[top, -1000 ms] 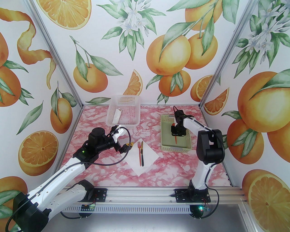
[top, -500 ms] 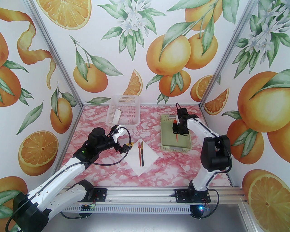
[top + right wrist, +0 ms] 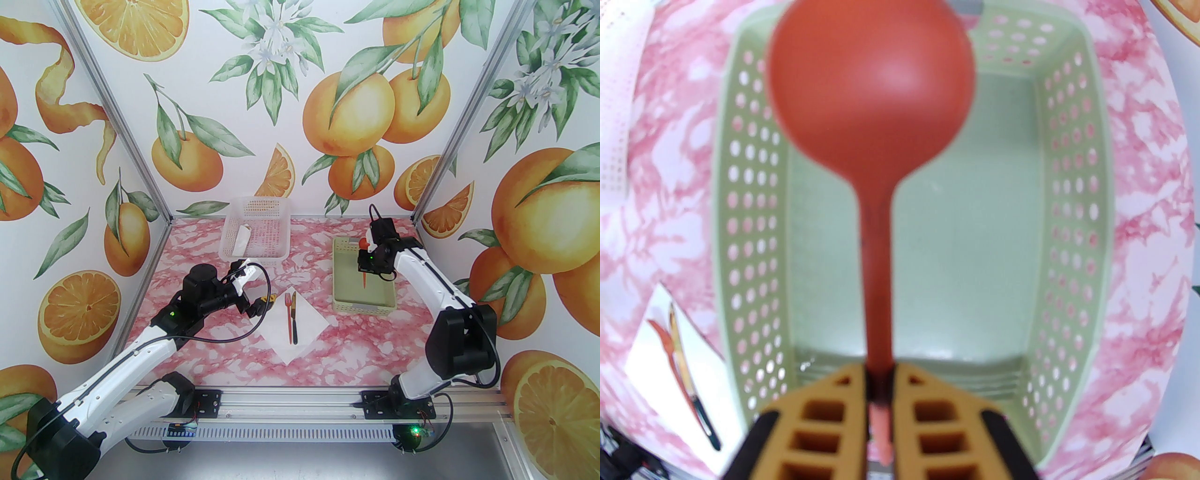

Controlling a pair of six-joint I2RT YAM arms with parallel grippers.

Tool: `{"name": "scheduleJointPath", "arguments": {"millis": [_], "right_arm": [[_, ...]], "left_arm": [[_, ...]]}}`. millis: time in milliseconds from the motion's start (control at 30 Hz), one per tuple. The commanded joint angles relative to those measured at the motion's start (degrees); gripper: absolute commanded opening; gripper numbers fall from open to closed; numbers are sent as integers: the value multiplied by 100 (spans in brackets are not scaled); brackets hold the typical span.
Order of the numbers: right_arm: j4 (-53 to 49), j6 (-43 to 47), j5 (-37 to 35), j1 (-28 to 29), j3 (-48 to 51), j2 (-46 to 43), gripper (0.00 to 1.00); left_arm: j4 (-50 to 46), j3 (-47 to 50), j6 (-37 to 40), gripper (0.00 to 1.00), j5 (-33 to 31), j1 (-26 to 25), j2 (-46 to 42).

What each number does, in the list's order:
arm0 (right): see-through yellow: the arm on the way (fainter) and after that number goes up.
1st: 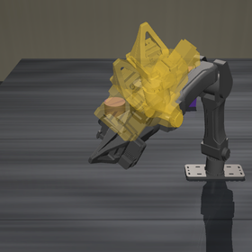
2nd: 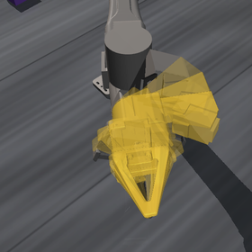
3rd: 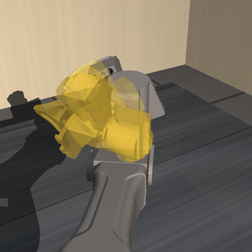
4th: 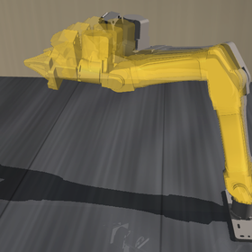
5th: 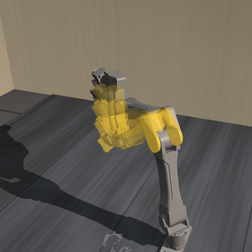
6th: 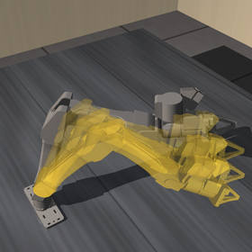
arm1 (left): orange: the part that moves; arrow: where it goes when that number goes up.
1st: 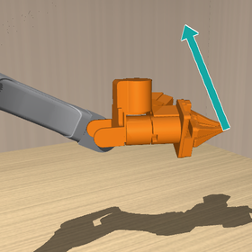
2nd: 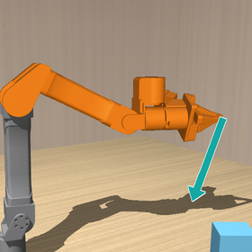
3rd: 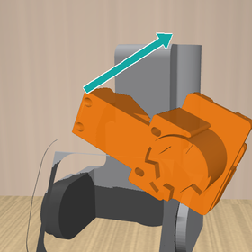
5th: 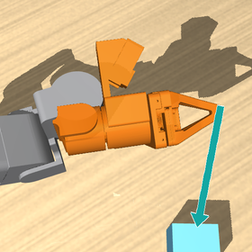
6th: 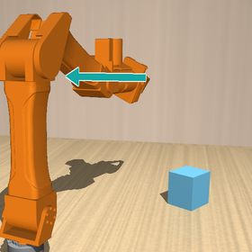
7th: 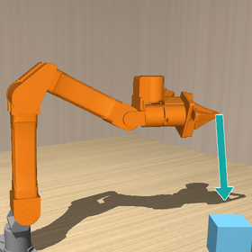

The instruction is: Place the utensils on the paper napkin and roll it up

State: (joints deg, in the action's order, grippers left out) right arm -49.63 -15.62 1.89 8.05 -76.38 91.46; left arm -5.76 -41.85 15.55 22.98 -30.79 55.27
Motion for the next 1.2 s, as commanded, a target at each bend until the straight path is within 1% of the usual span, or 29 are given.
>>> {"name": "scheduleJointPath", "arguments": {"millis": [0,67,367,600,900,1167], "right_arm": [[-318,-311,51,412,82,-780,13],[-350,-411,72,531,118,-964,13],[-416,-965,569,1150,322,-1706,13],[-403,-1376,544,1827,522,-1912,13],[81,-2017,656,2896,967,-1688,13],[1131,-2588,928,3591,1448,-1108,13]], "left_arm": [[154,-8,53,100,81,-15,-86],[154,-11,54,100,79,-13,-86],[169,-1,44,100,79,-15,-126],[184,10,53,100,25,-10,-191],[241,62,53,100,-15,-9,-270],[250,76,63,100,-22,-15,-306]]}}
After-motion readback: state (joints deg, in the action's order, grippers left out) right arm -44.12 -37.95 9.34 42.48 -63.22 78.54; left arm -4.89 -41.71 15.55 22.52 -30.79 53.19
